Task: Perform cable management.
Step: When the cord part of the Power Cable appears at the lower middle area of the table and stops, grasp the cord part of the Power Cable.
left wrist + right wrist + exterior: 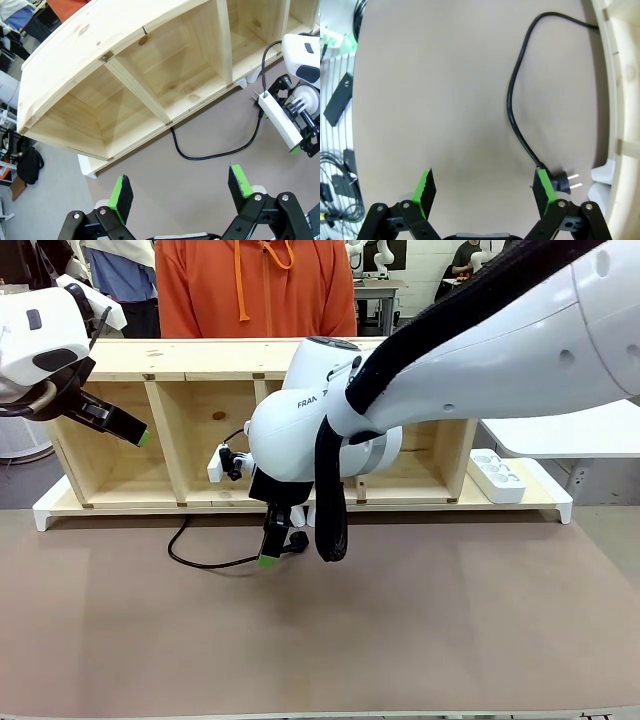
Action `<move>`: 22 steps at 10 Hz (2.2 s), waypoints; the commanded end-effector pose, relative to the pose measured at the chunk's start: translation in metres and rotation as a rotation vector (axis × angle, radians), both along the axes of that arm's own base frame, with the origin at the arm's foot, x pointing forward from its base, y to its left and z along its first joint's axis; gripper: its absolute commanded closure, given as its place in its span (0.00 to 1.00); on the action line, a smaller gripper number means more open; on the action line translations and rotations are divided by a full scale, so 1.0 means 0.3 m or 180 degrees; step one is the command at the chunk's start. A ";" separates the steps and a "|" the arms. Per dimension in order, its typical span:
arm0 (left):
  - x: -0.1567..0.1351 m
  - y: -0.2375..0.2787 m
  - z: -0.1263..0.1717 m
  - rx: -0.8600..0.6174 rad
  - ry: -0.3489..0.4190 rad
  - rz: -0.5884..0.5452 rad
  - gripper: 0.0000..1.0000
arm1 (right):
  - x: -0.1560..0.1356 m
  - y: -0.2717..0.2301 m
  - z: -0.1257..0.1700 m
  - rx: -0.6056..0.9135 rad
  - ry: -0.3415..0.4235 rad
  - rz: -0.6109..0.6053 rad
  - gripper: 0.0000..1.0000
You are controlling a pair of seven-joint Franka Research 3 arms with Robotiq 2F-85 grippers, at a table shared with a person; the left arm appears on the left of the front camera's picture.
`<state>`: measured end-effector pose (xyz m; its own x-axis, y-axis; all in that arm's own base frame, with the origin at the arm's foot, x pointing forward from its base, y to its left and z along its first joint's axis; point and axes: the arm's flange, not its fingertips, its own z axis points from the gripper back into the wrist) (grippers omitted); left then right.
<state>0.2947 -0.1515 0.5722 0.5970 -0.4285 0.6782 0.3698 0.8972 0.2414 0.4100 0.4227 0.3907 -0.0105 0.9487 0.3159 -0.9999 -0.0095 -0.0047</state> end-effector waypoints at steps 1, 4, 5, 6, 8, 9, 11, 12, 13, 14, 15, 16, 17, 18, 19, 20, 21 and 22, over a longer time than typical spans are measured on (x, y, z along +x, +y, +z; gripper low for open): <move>-0.005 0.003 0.002 0.0047 0.0007 0.0011 0.00 | 0.022 -0.019 0.014 -0.0016 0.0120 0.0153 0.00; -0.005 0.003 0.002 0.0047 0.0007 0.0011 0.00 | 0.083 -0.014 -0.065 -0.0189 0.0109 0.0308 0.00; -0.005 0.003 0.002 0.0047 0.0007 0.0011 0.00 | 0.108 -0.005 -0.081 -0.0220 0.0064 0.0304 0.00; -0.005 0.003 0.002 0.0047 0.0007 0.0011 0.00 | 0.134 0.009 -0.098 -0.0273 0.0032 0.0345 0.00; -0.005 0.003 0.002 0.0047 0.0007 0.0011 0.00 | 0.170 0.032 -0.124 -0.0435 -0.0029 0.0384 0.00; -0.005 0.003 0.002 0.0047 0.0007 0.0011 0.00 | 0.181 0.039 -0.134 -0.0463 -0.0060 0.0436 0.00; -0.005 0.003 0.002 0.0047 0.0007 0.0011 0.00 | 0.199 0.047 -0.166 -0.0541 -0.0052 0.0473 0.00; -0.005 0.003 0.002 0.0047 0.0007 0.0011 0.00 | 0.213 0.047 -0.184 -0.0624 -0.0070 0.0446 0.00; -0.005 0.003 0.002 0.0047 0.0007 0.0011 0.00 | 0.223 0.045 -0.197 -0.0659 -0.0074 0.0439 0.00; -0.005 0.003 0.002 0.0047 0.0007 0.0011 0.00 | 0.234 0.042 -0.207 -0.0674 -0.0081 0.0431 0.00; -0.005 0.003 0.002 0.0047 0.0007 0.0011 0.00 | 0.242 0.039 -0.218 -0.0705 -0.0074 0.0418 0.00; -0.005 0.003 0.002 0.0047 0.0007 0.0011 0.00 | 0.247 0.038 -0.221 -0.0717 -0.0079 0.0423 0.00; -0.005 0.003 0.002 0.0047 0.0007 0.0011 0.00 | 0.253 0.036 -0.225 -0.0730 -0.0093 0.0413 0.00; -0.005 0.003 0.002 0.0047 0.0007 0.0011 0.00 | 0.262 0.037 -0.230 -0.0743 -0.0108 0.0408 0.00; -0.005 0.003 0.002 0.0047 0.0007 0.0011 0.00 | 0.267 0.038 -0.231 -0.0736 -0.0127 0.0412 0.00; -0.005 0.003 0.002 0.0047 0.0007 0.0011 0.00 | 0.272 0.040 -0.232 -0.0743 -0.0144 0.0415 0.00; -0.005 0.003 0.002 0.0047 0.0007 0.0011 0.00 | 0.273 0.040 -0.230 -0.0736 -0.0146 0.0425 0.00; -0.005 0.003 0.002 0.0047 0.0007 0.0011 0.00 | 0.275 0.039 -0.230 -0.0734 -0.0146 0.0419 0.00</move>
<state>0.2947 -0.1515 0.5722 0.5970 -0.4285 0.6782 0.3698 0.8972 0.2414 0.4898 0.4319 0.3216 -0.1569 0.9812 0.1125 -0.9876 -0.1546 -0.0285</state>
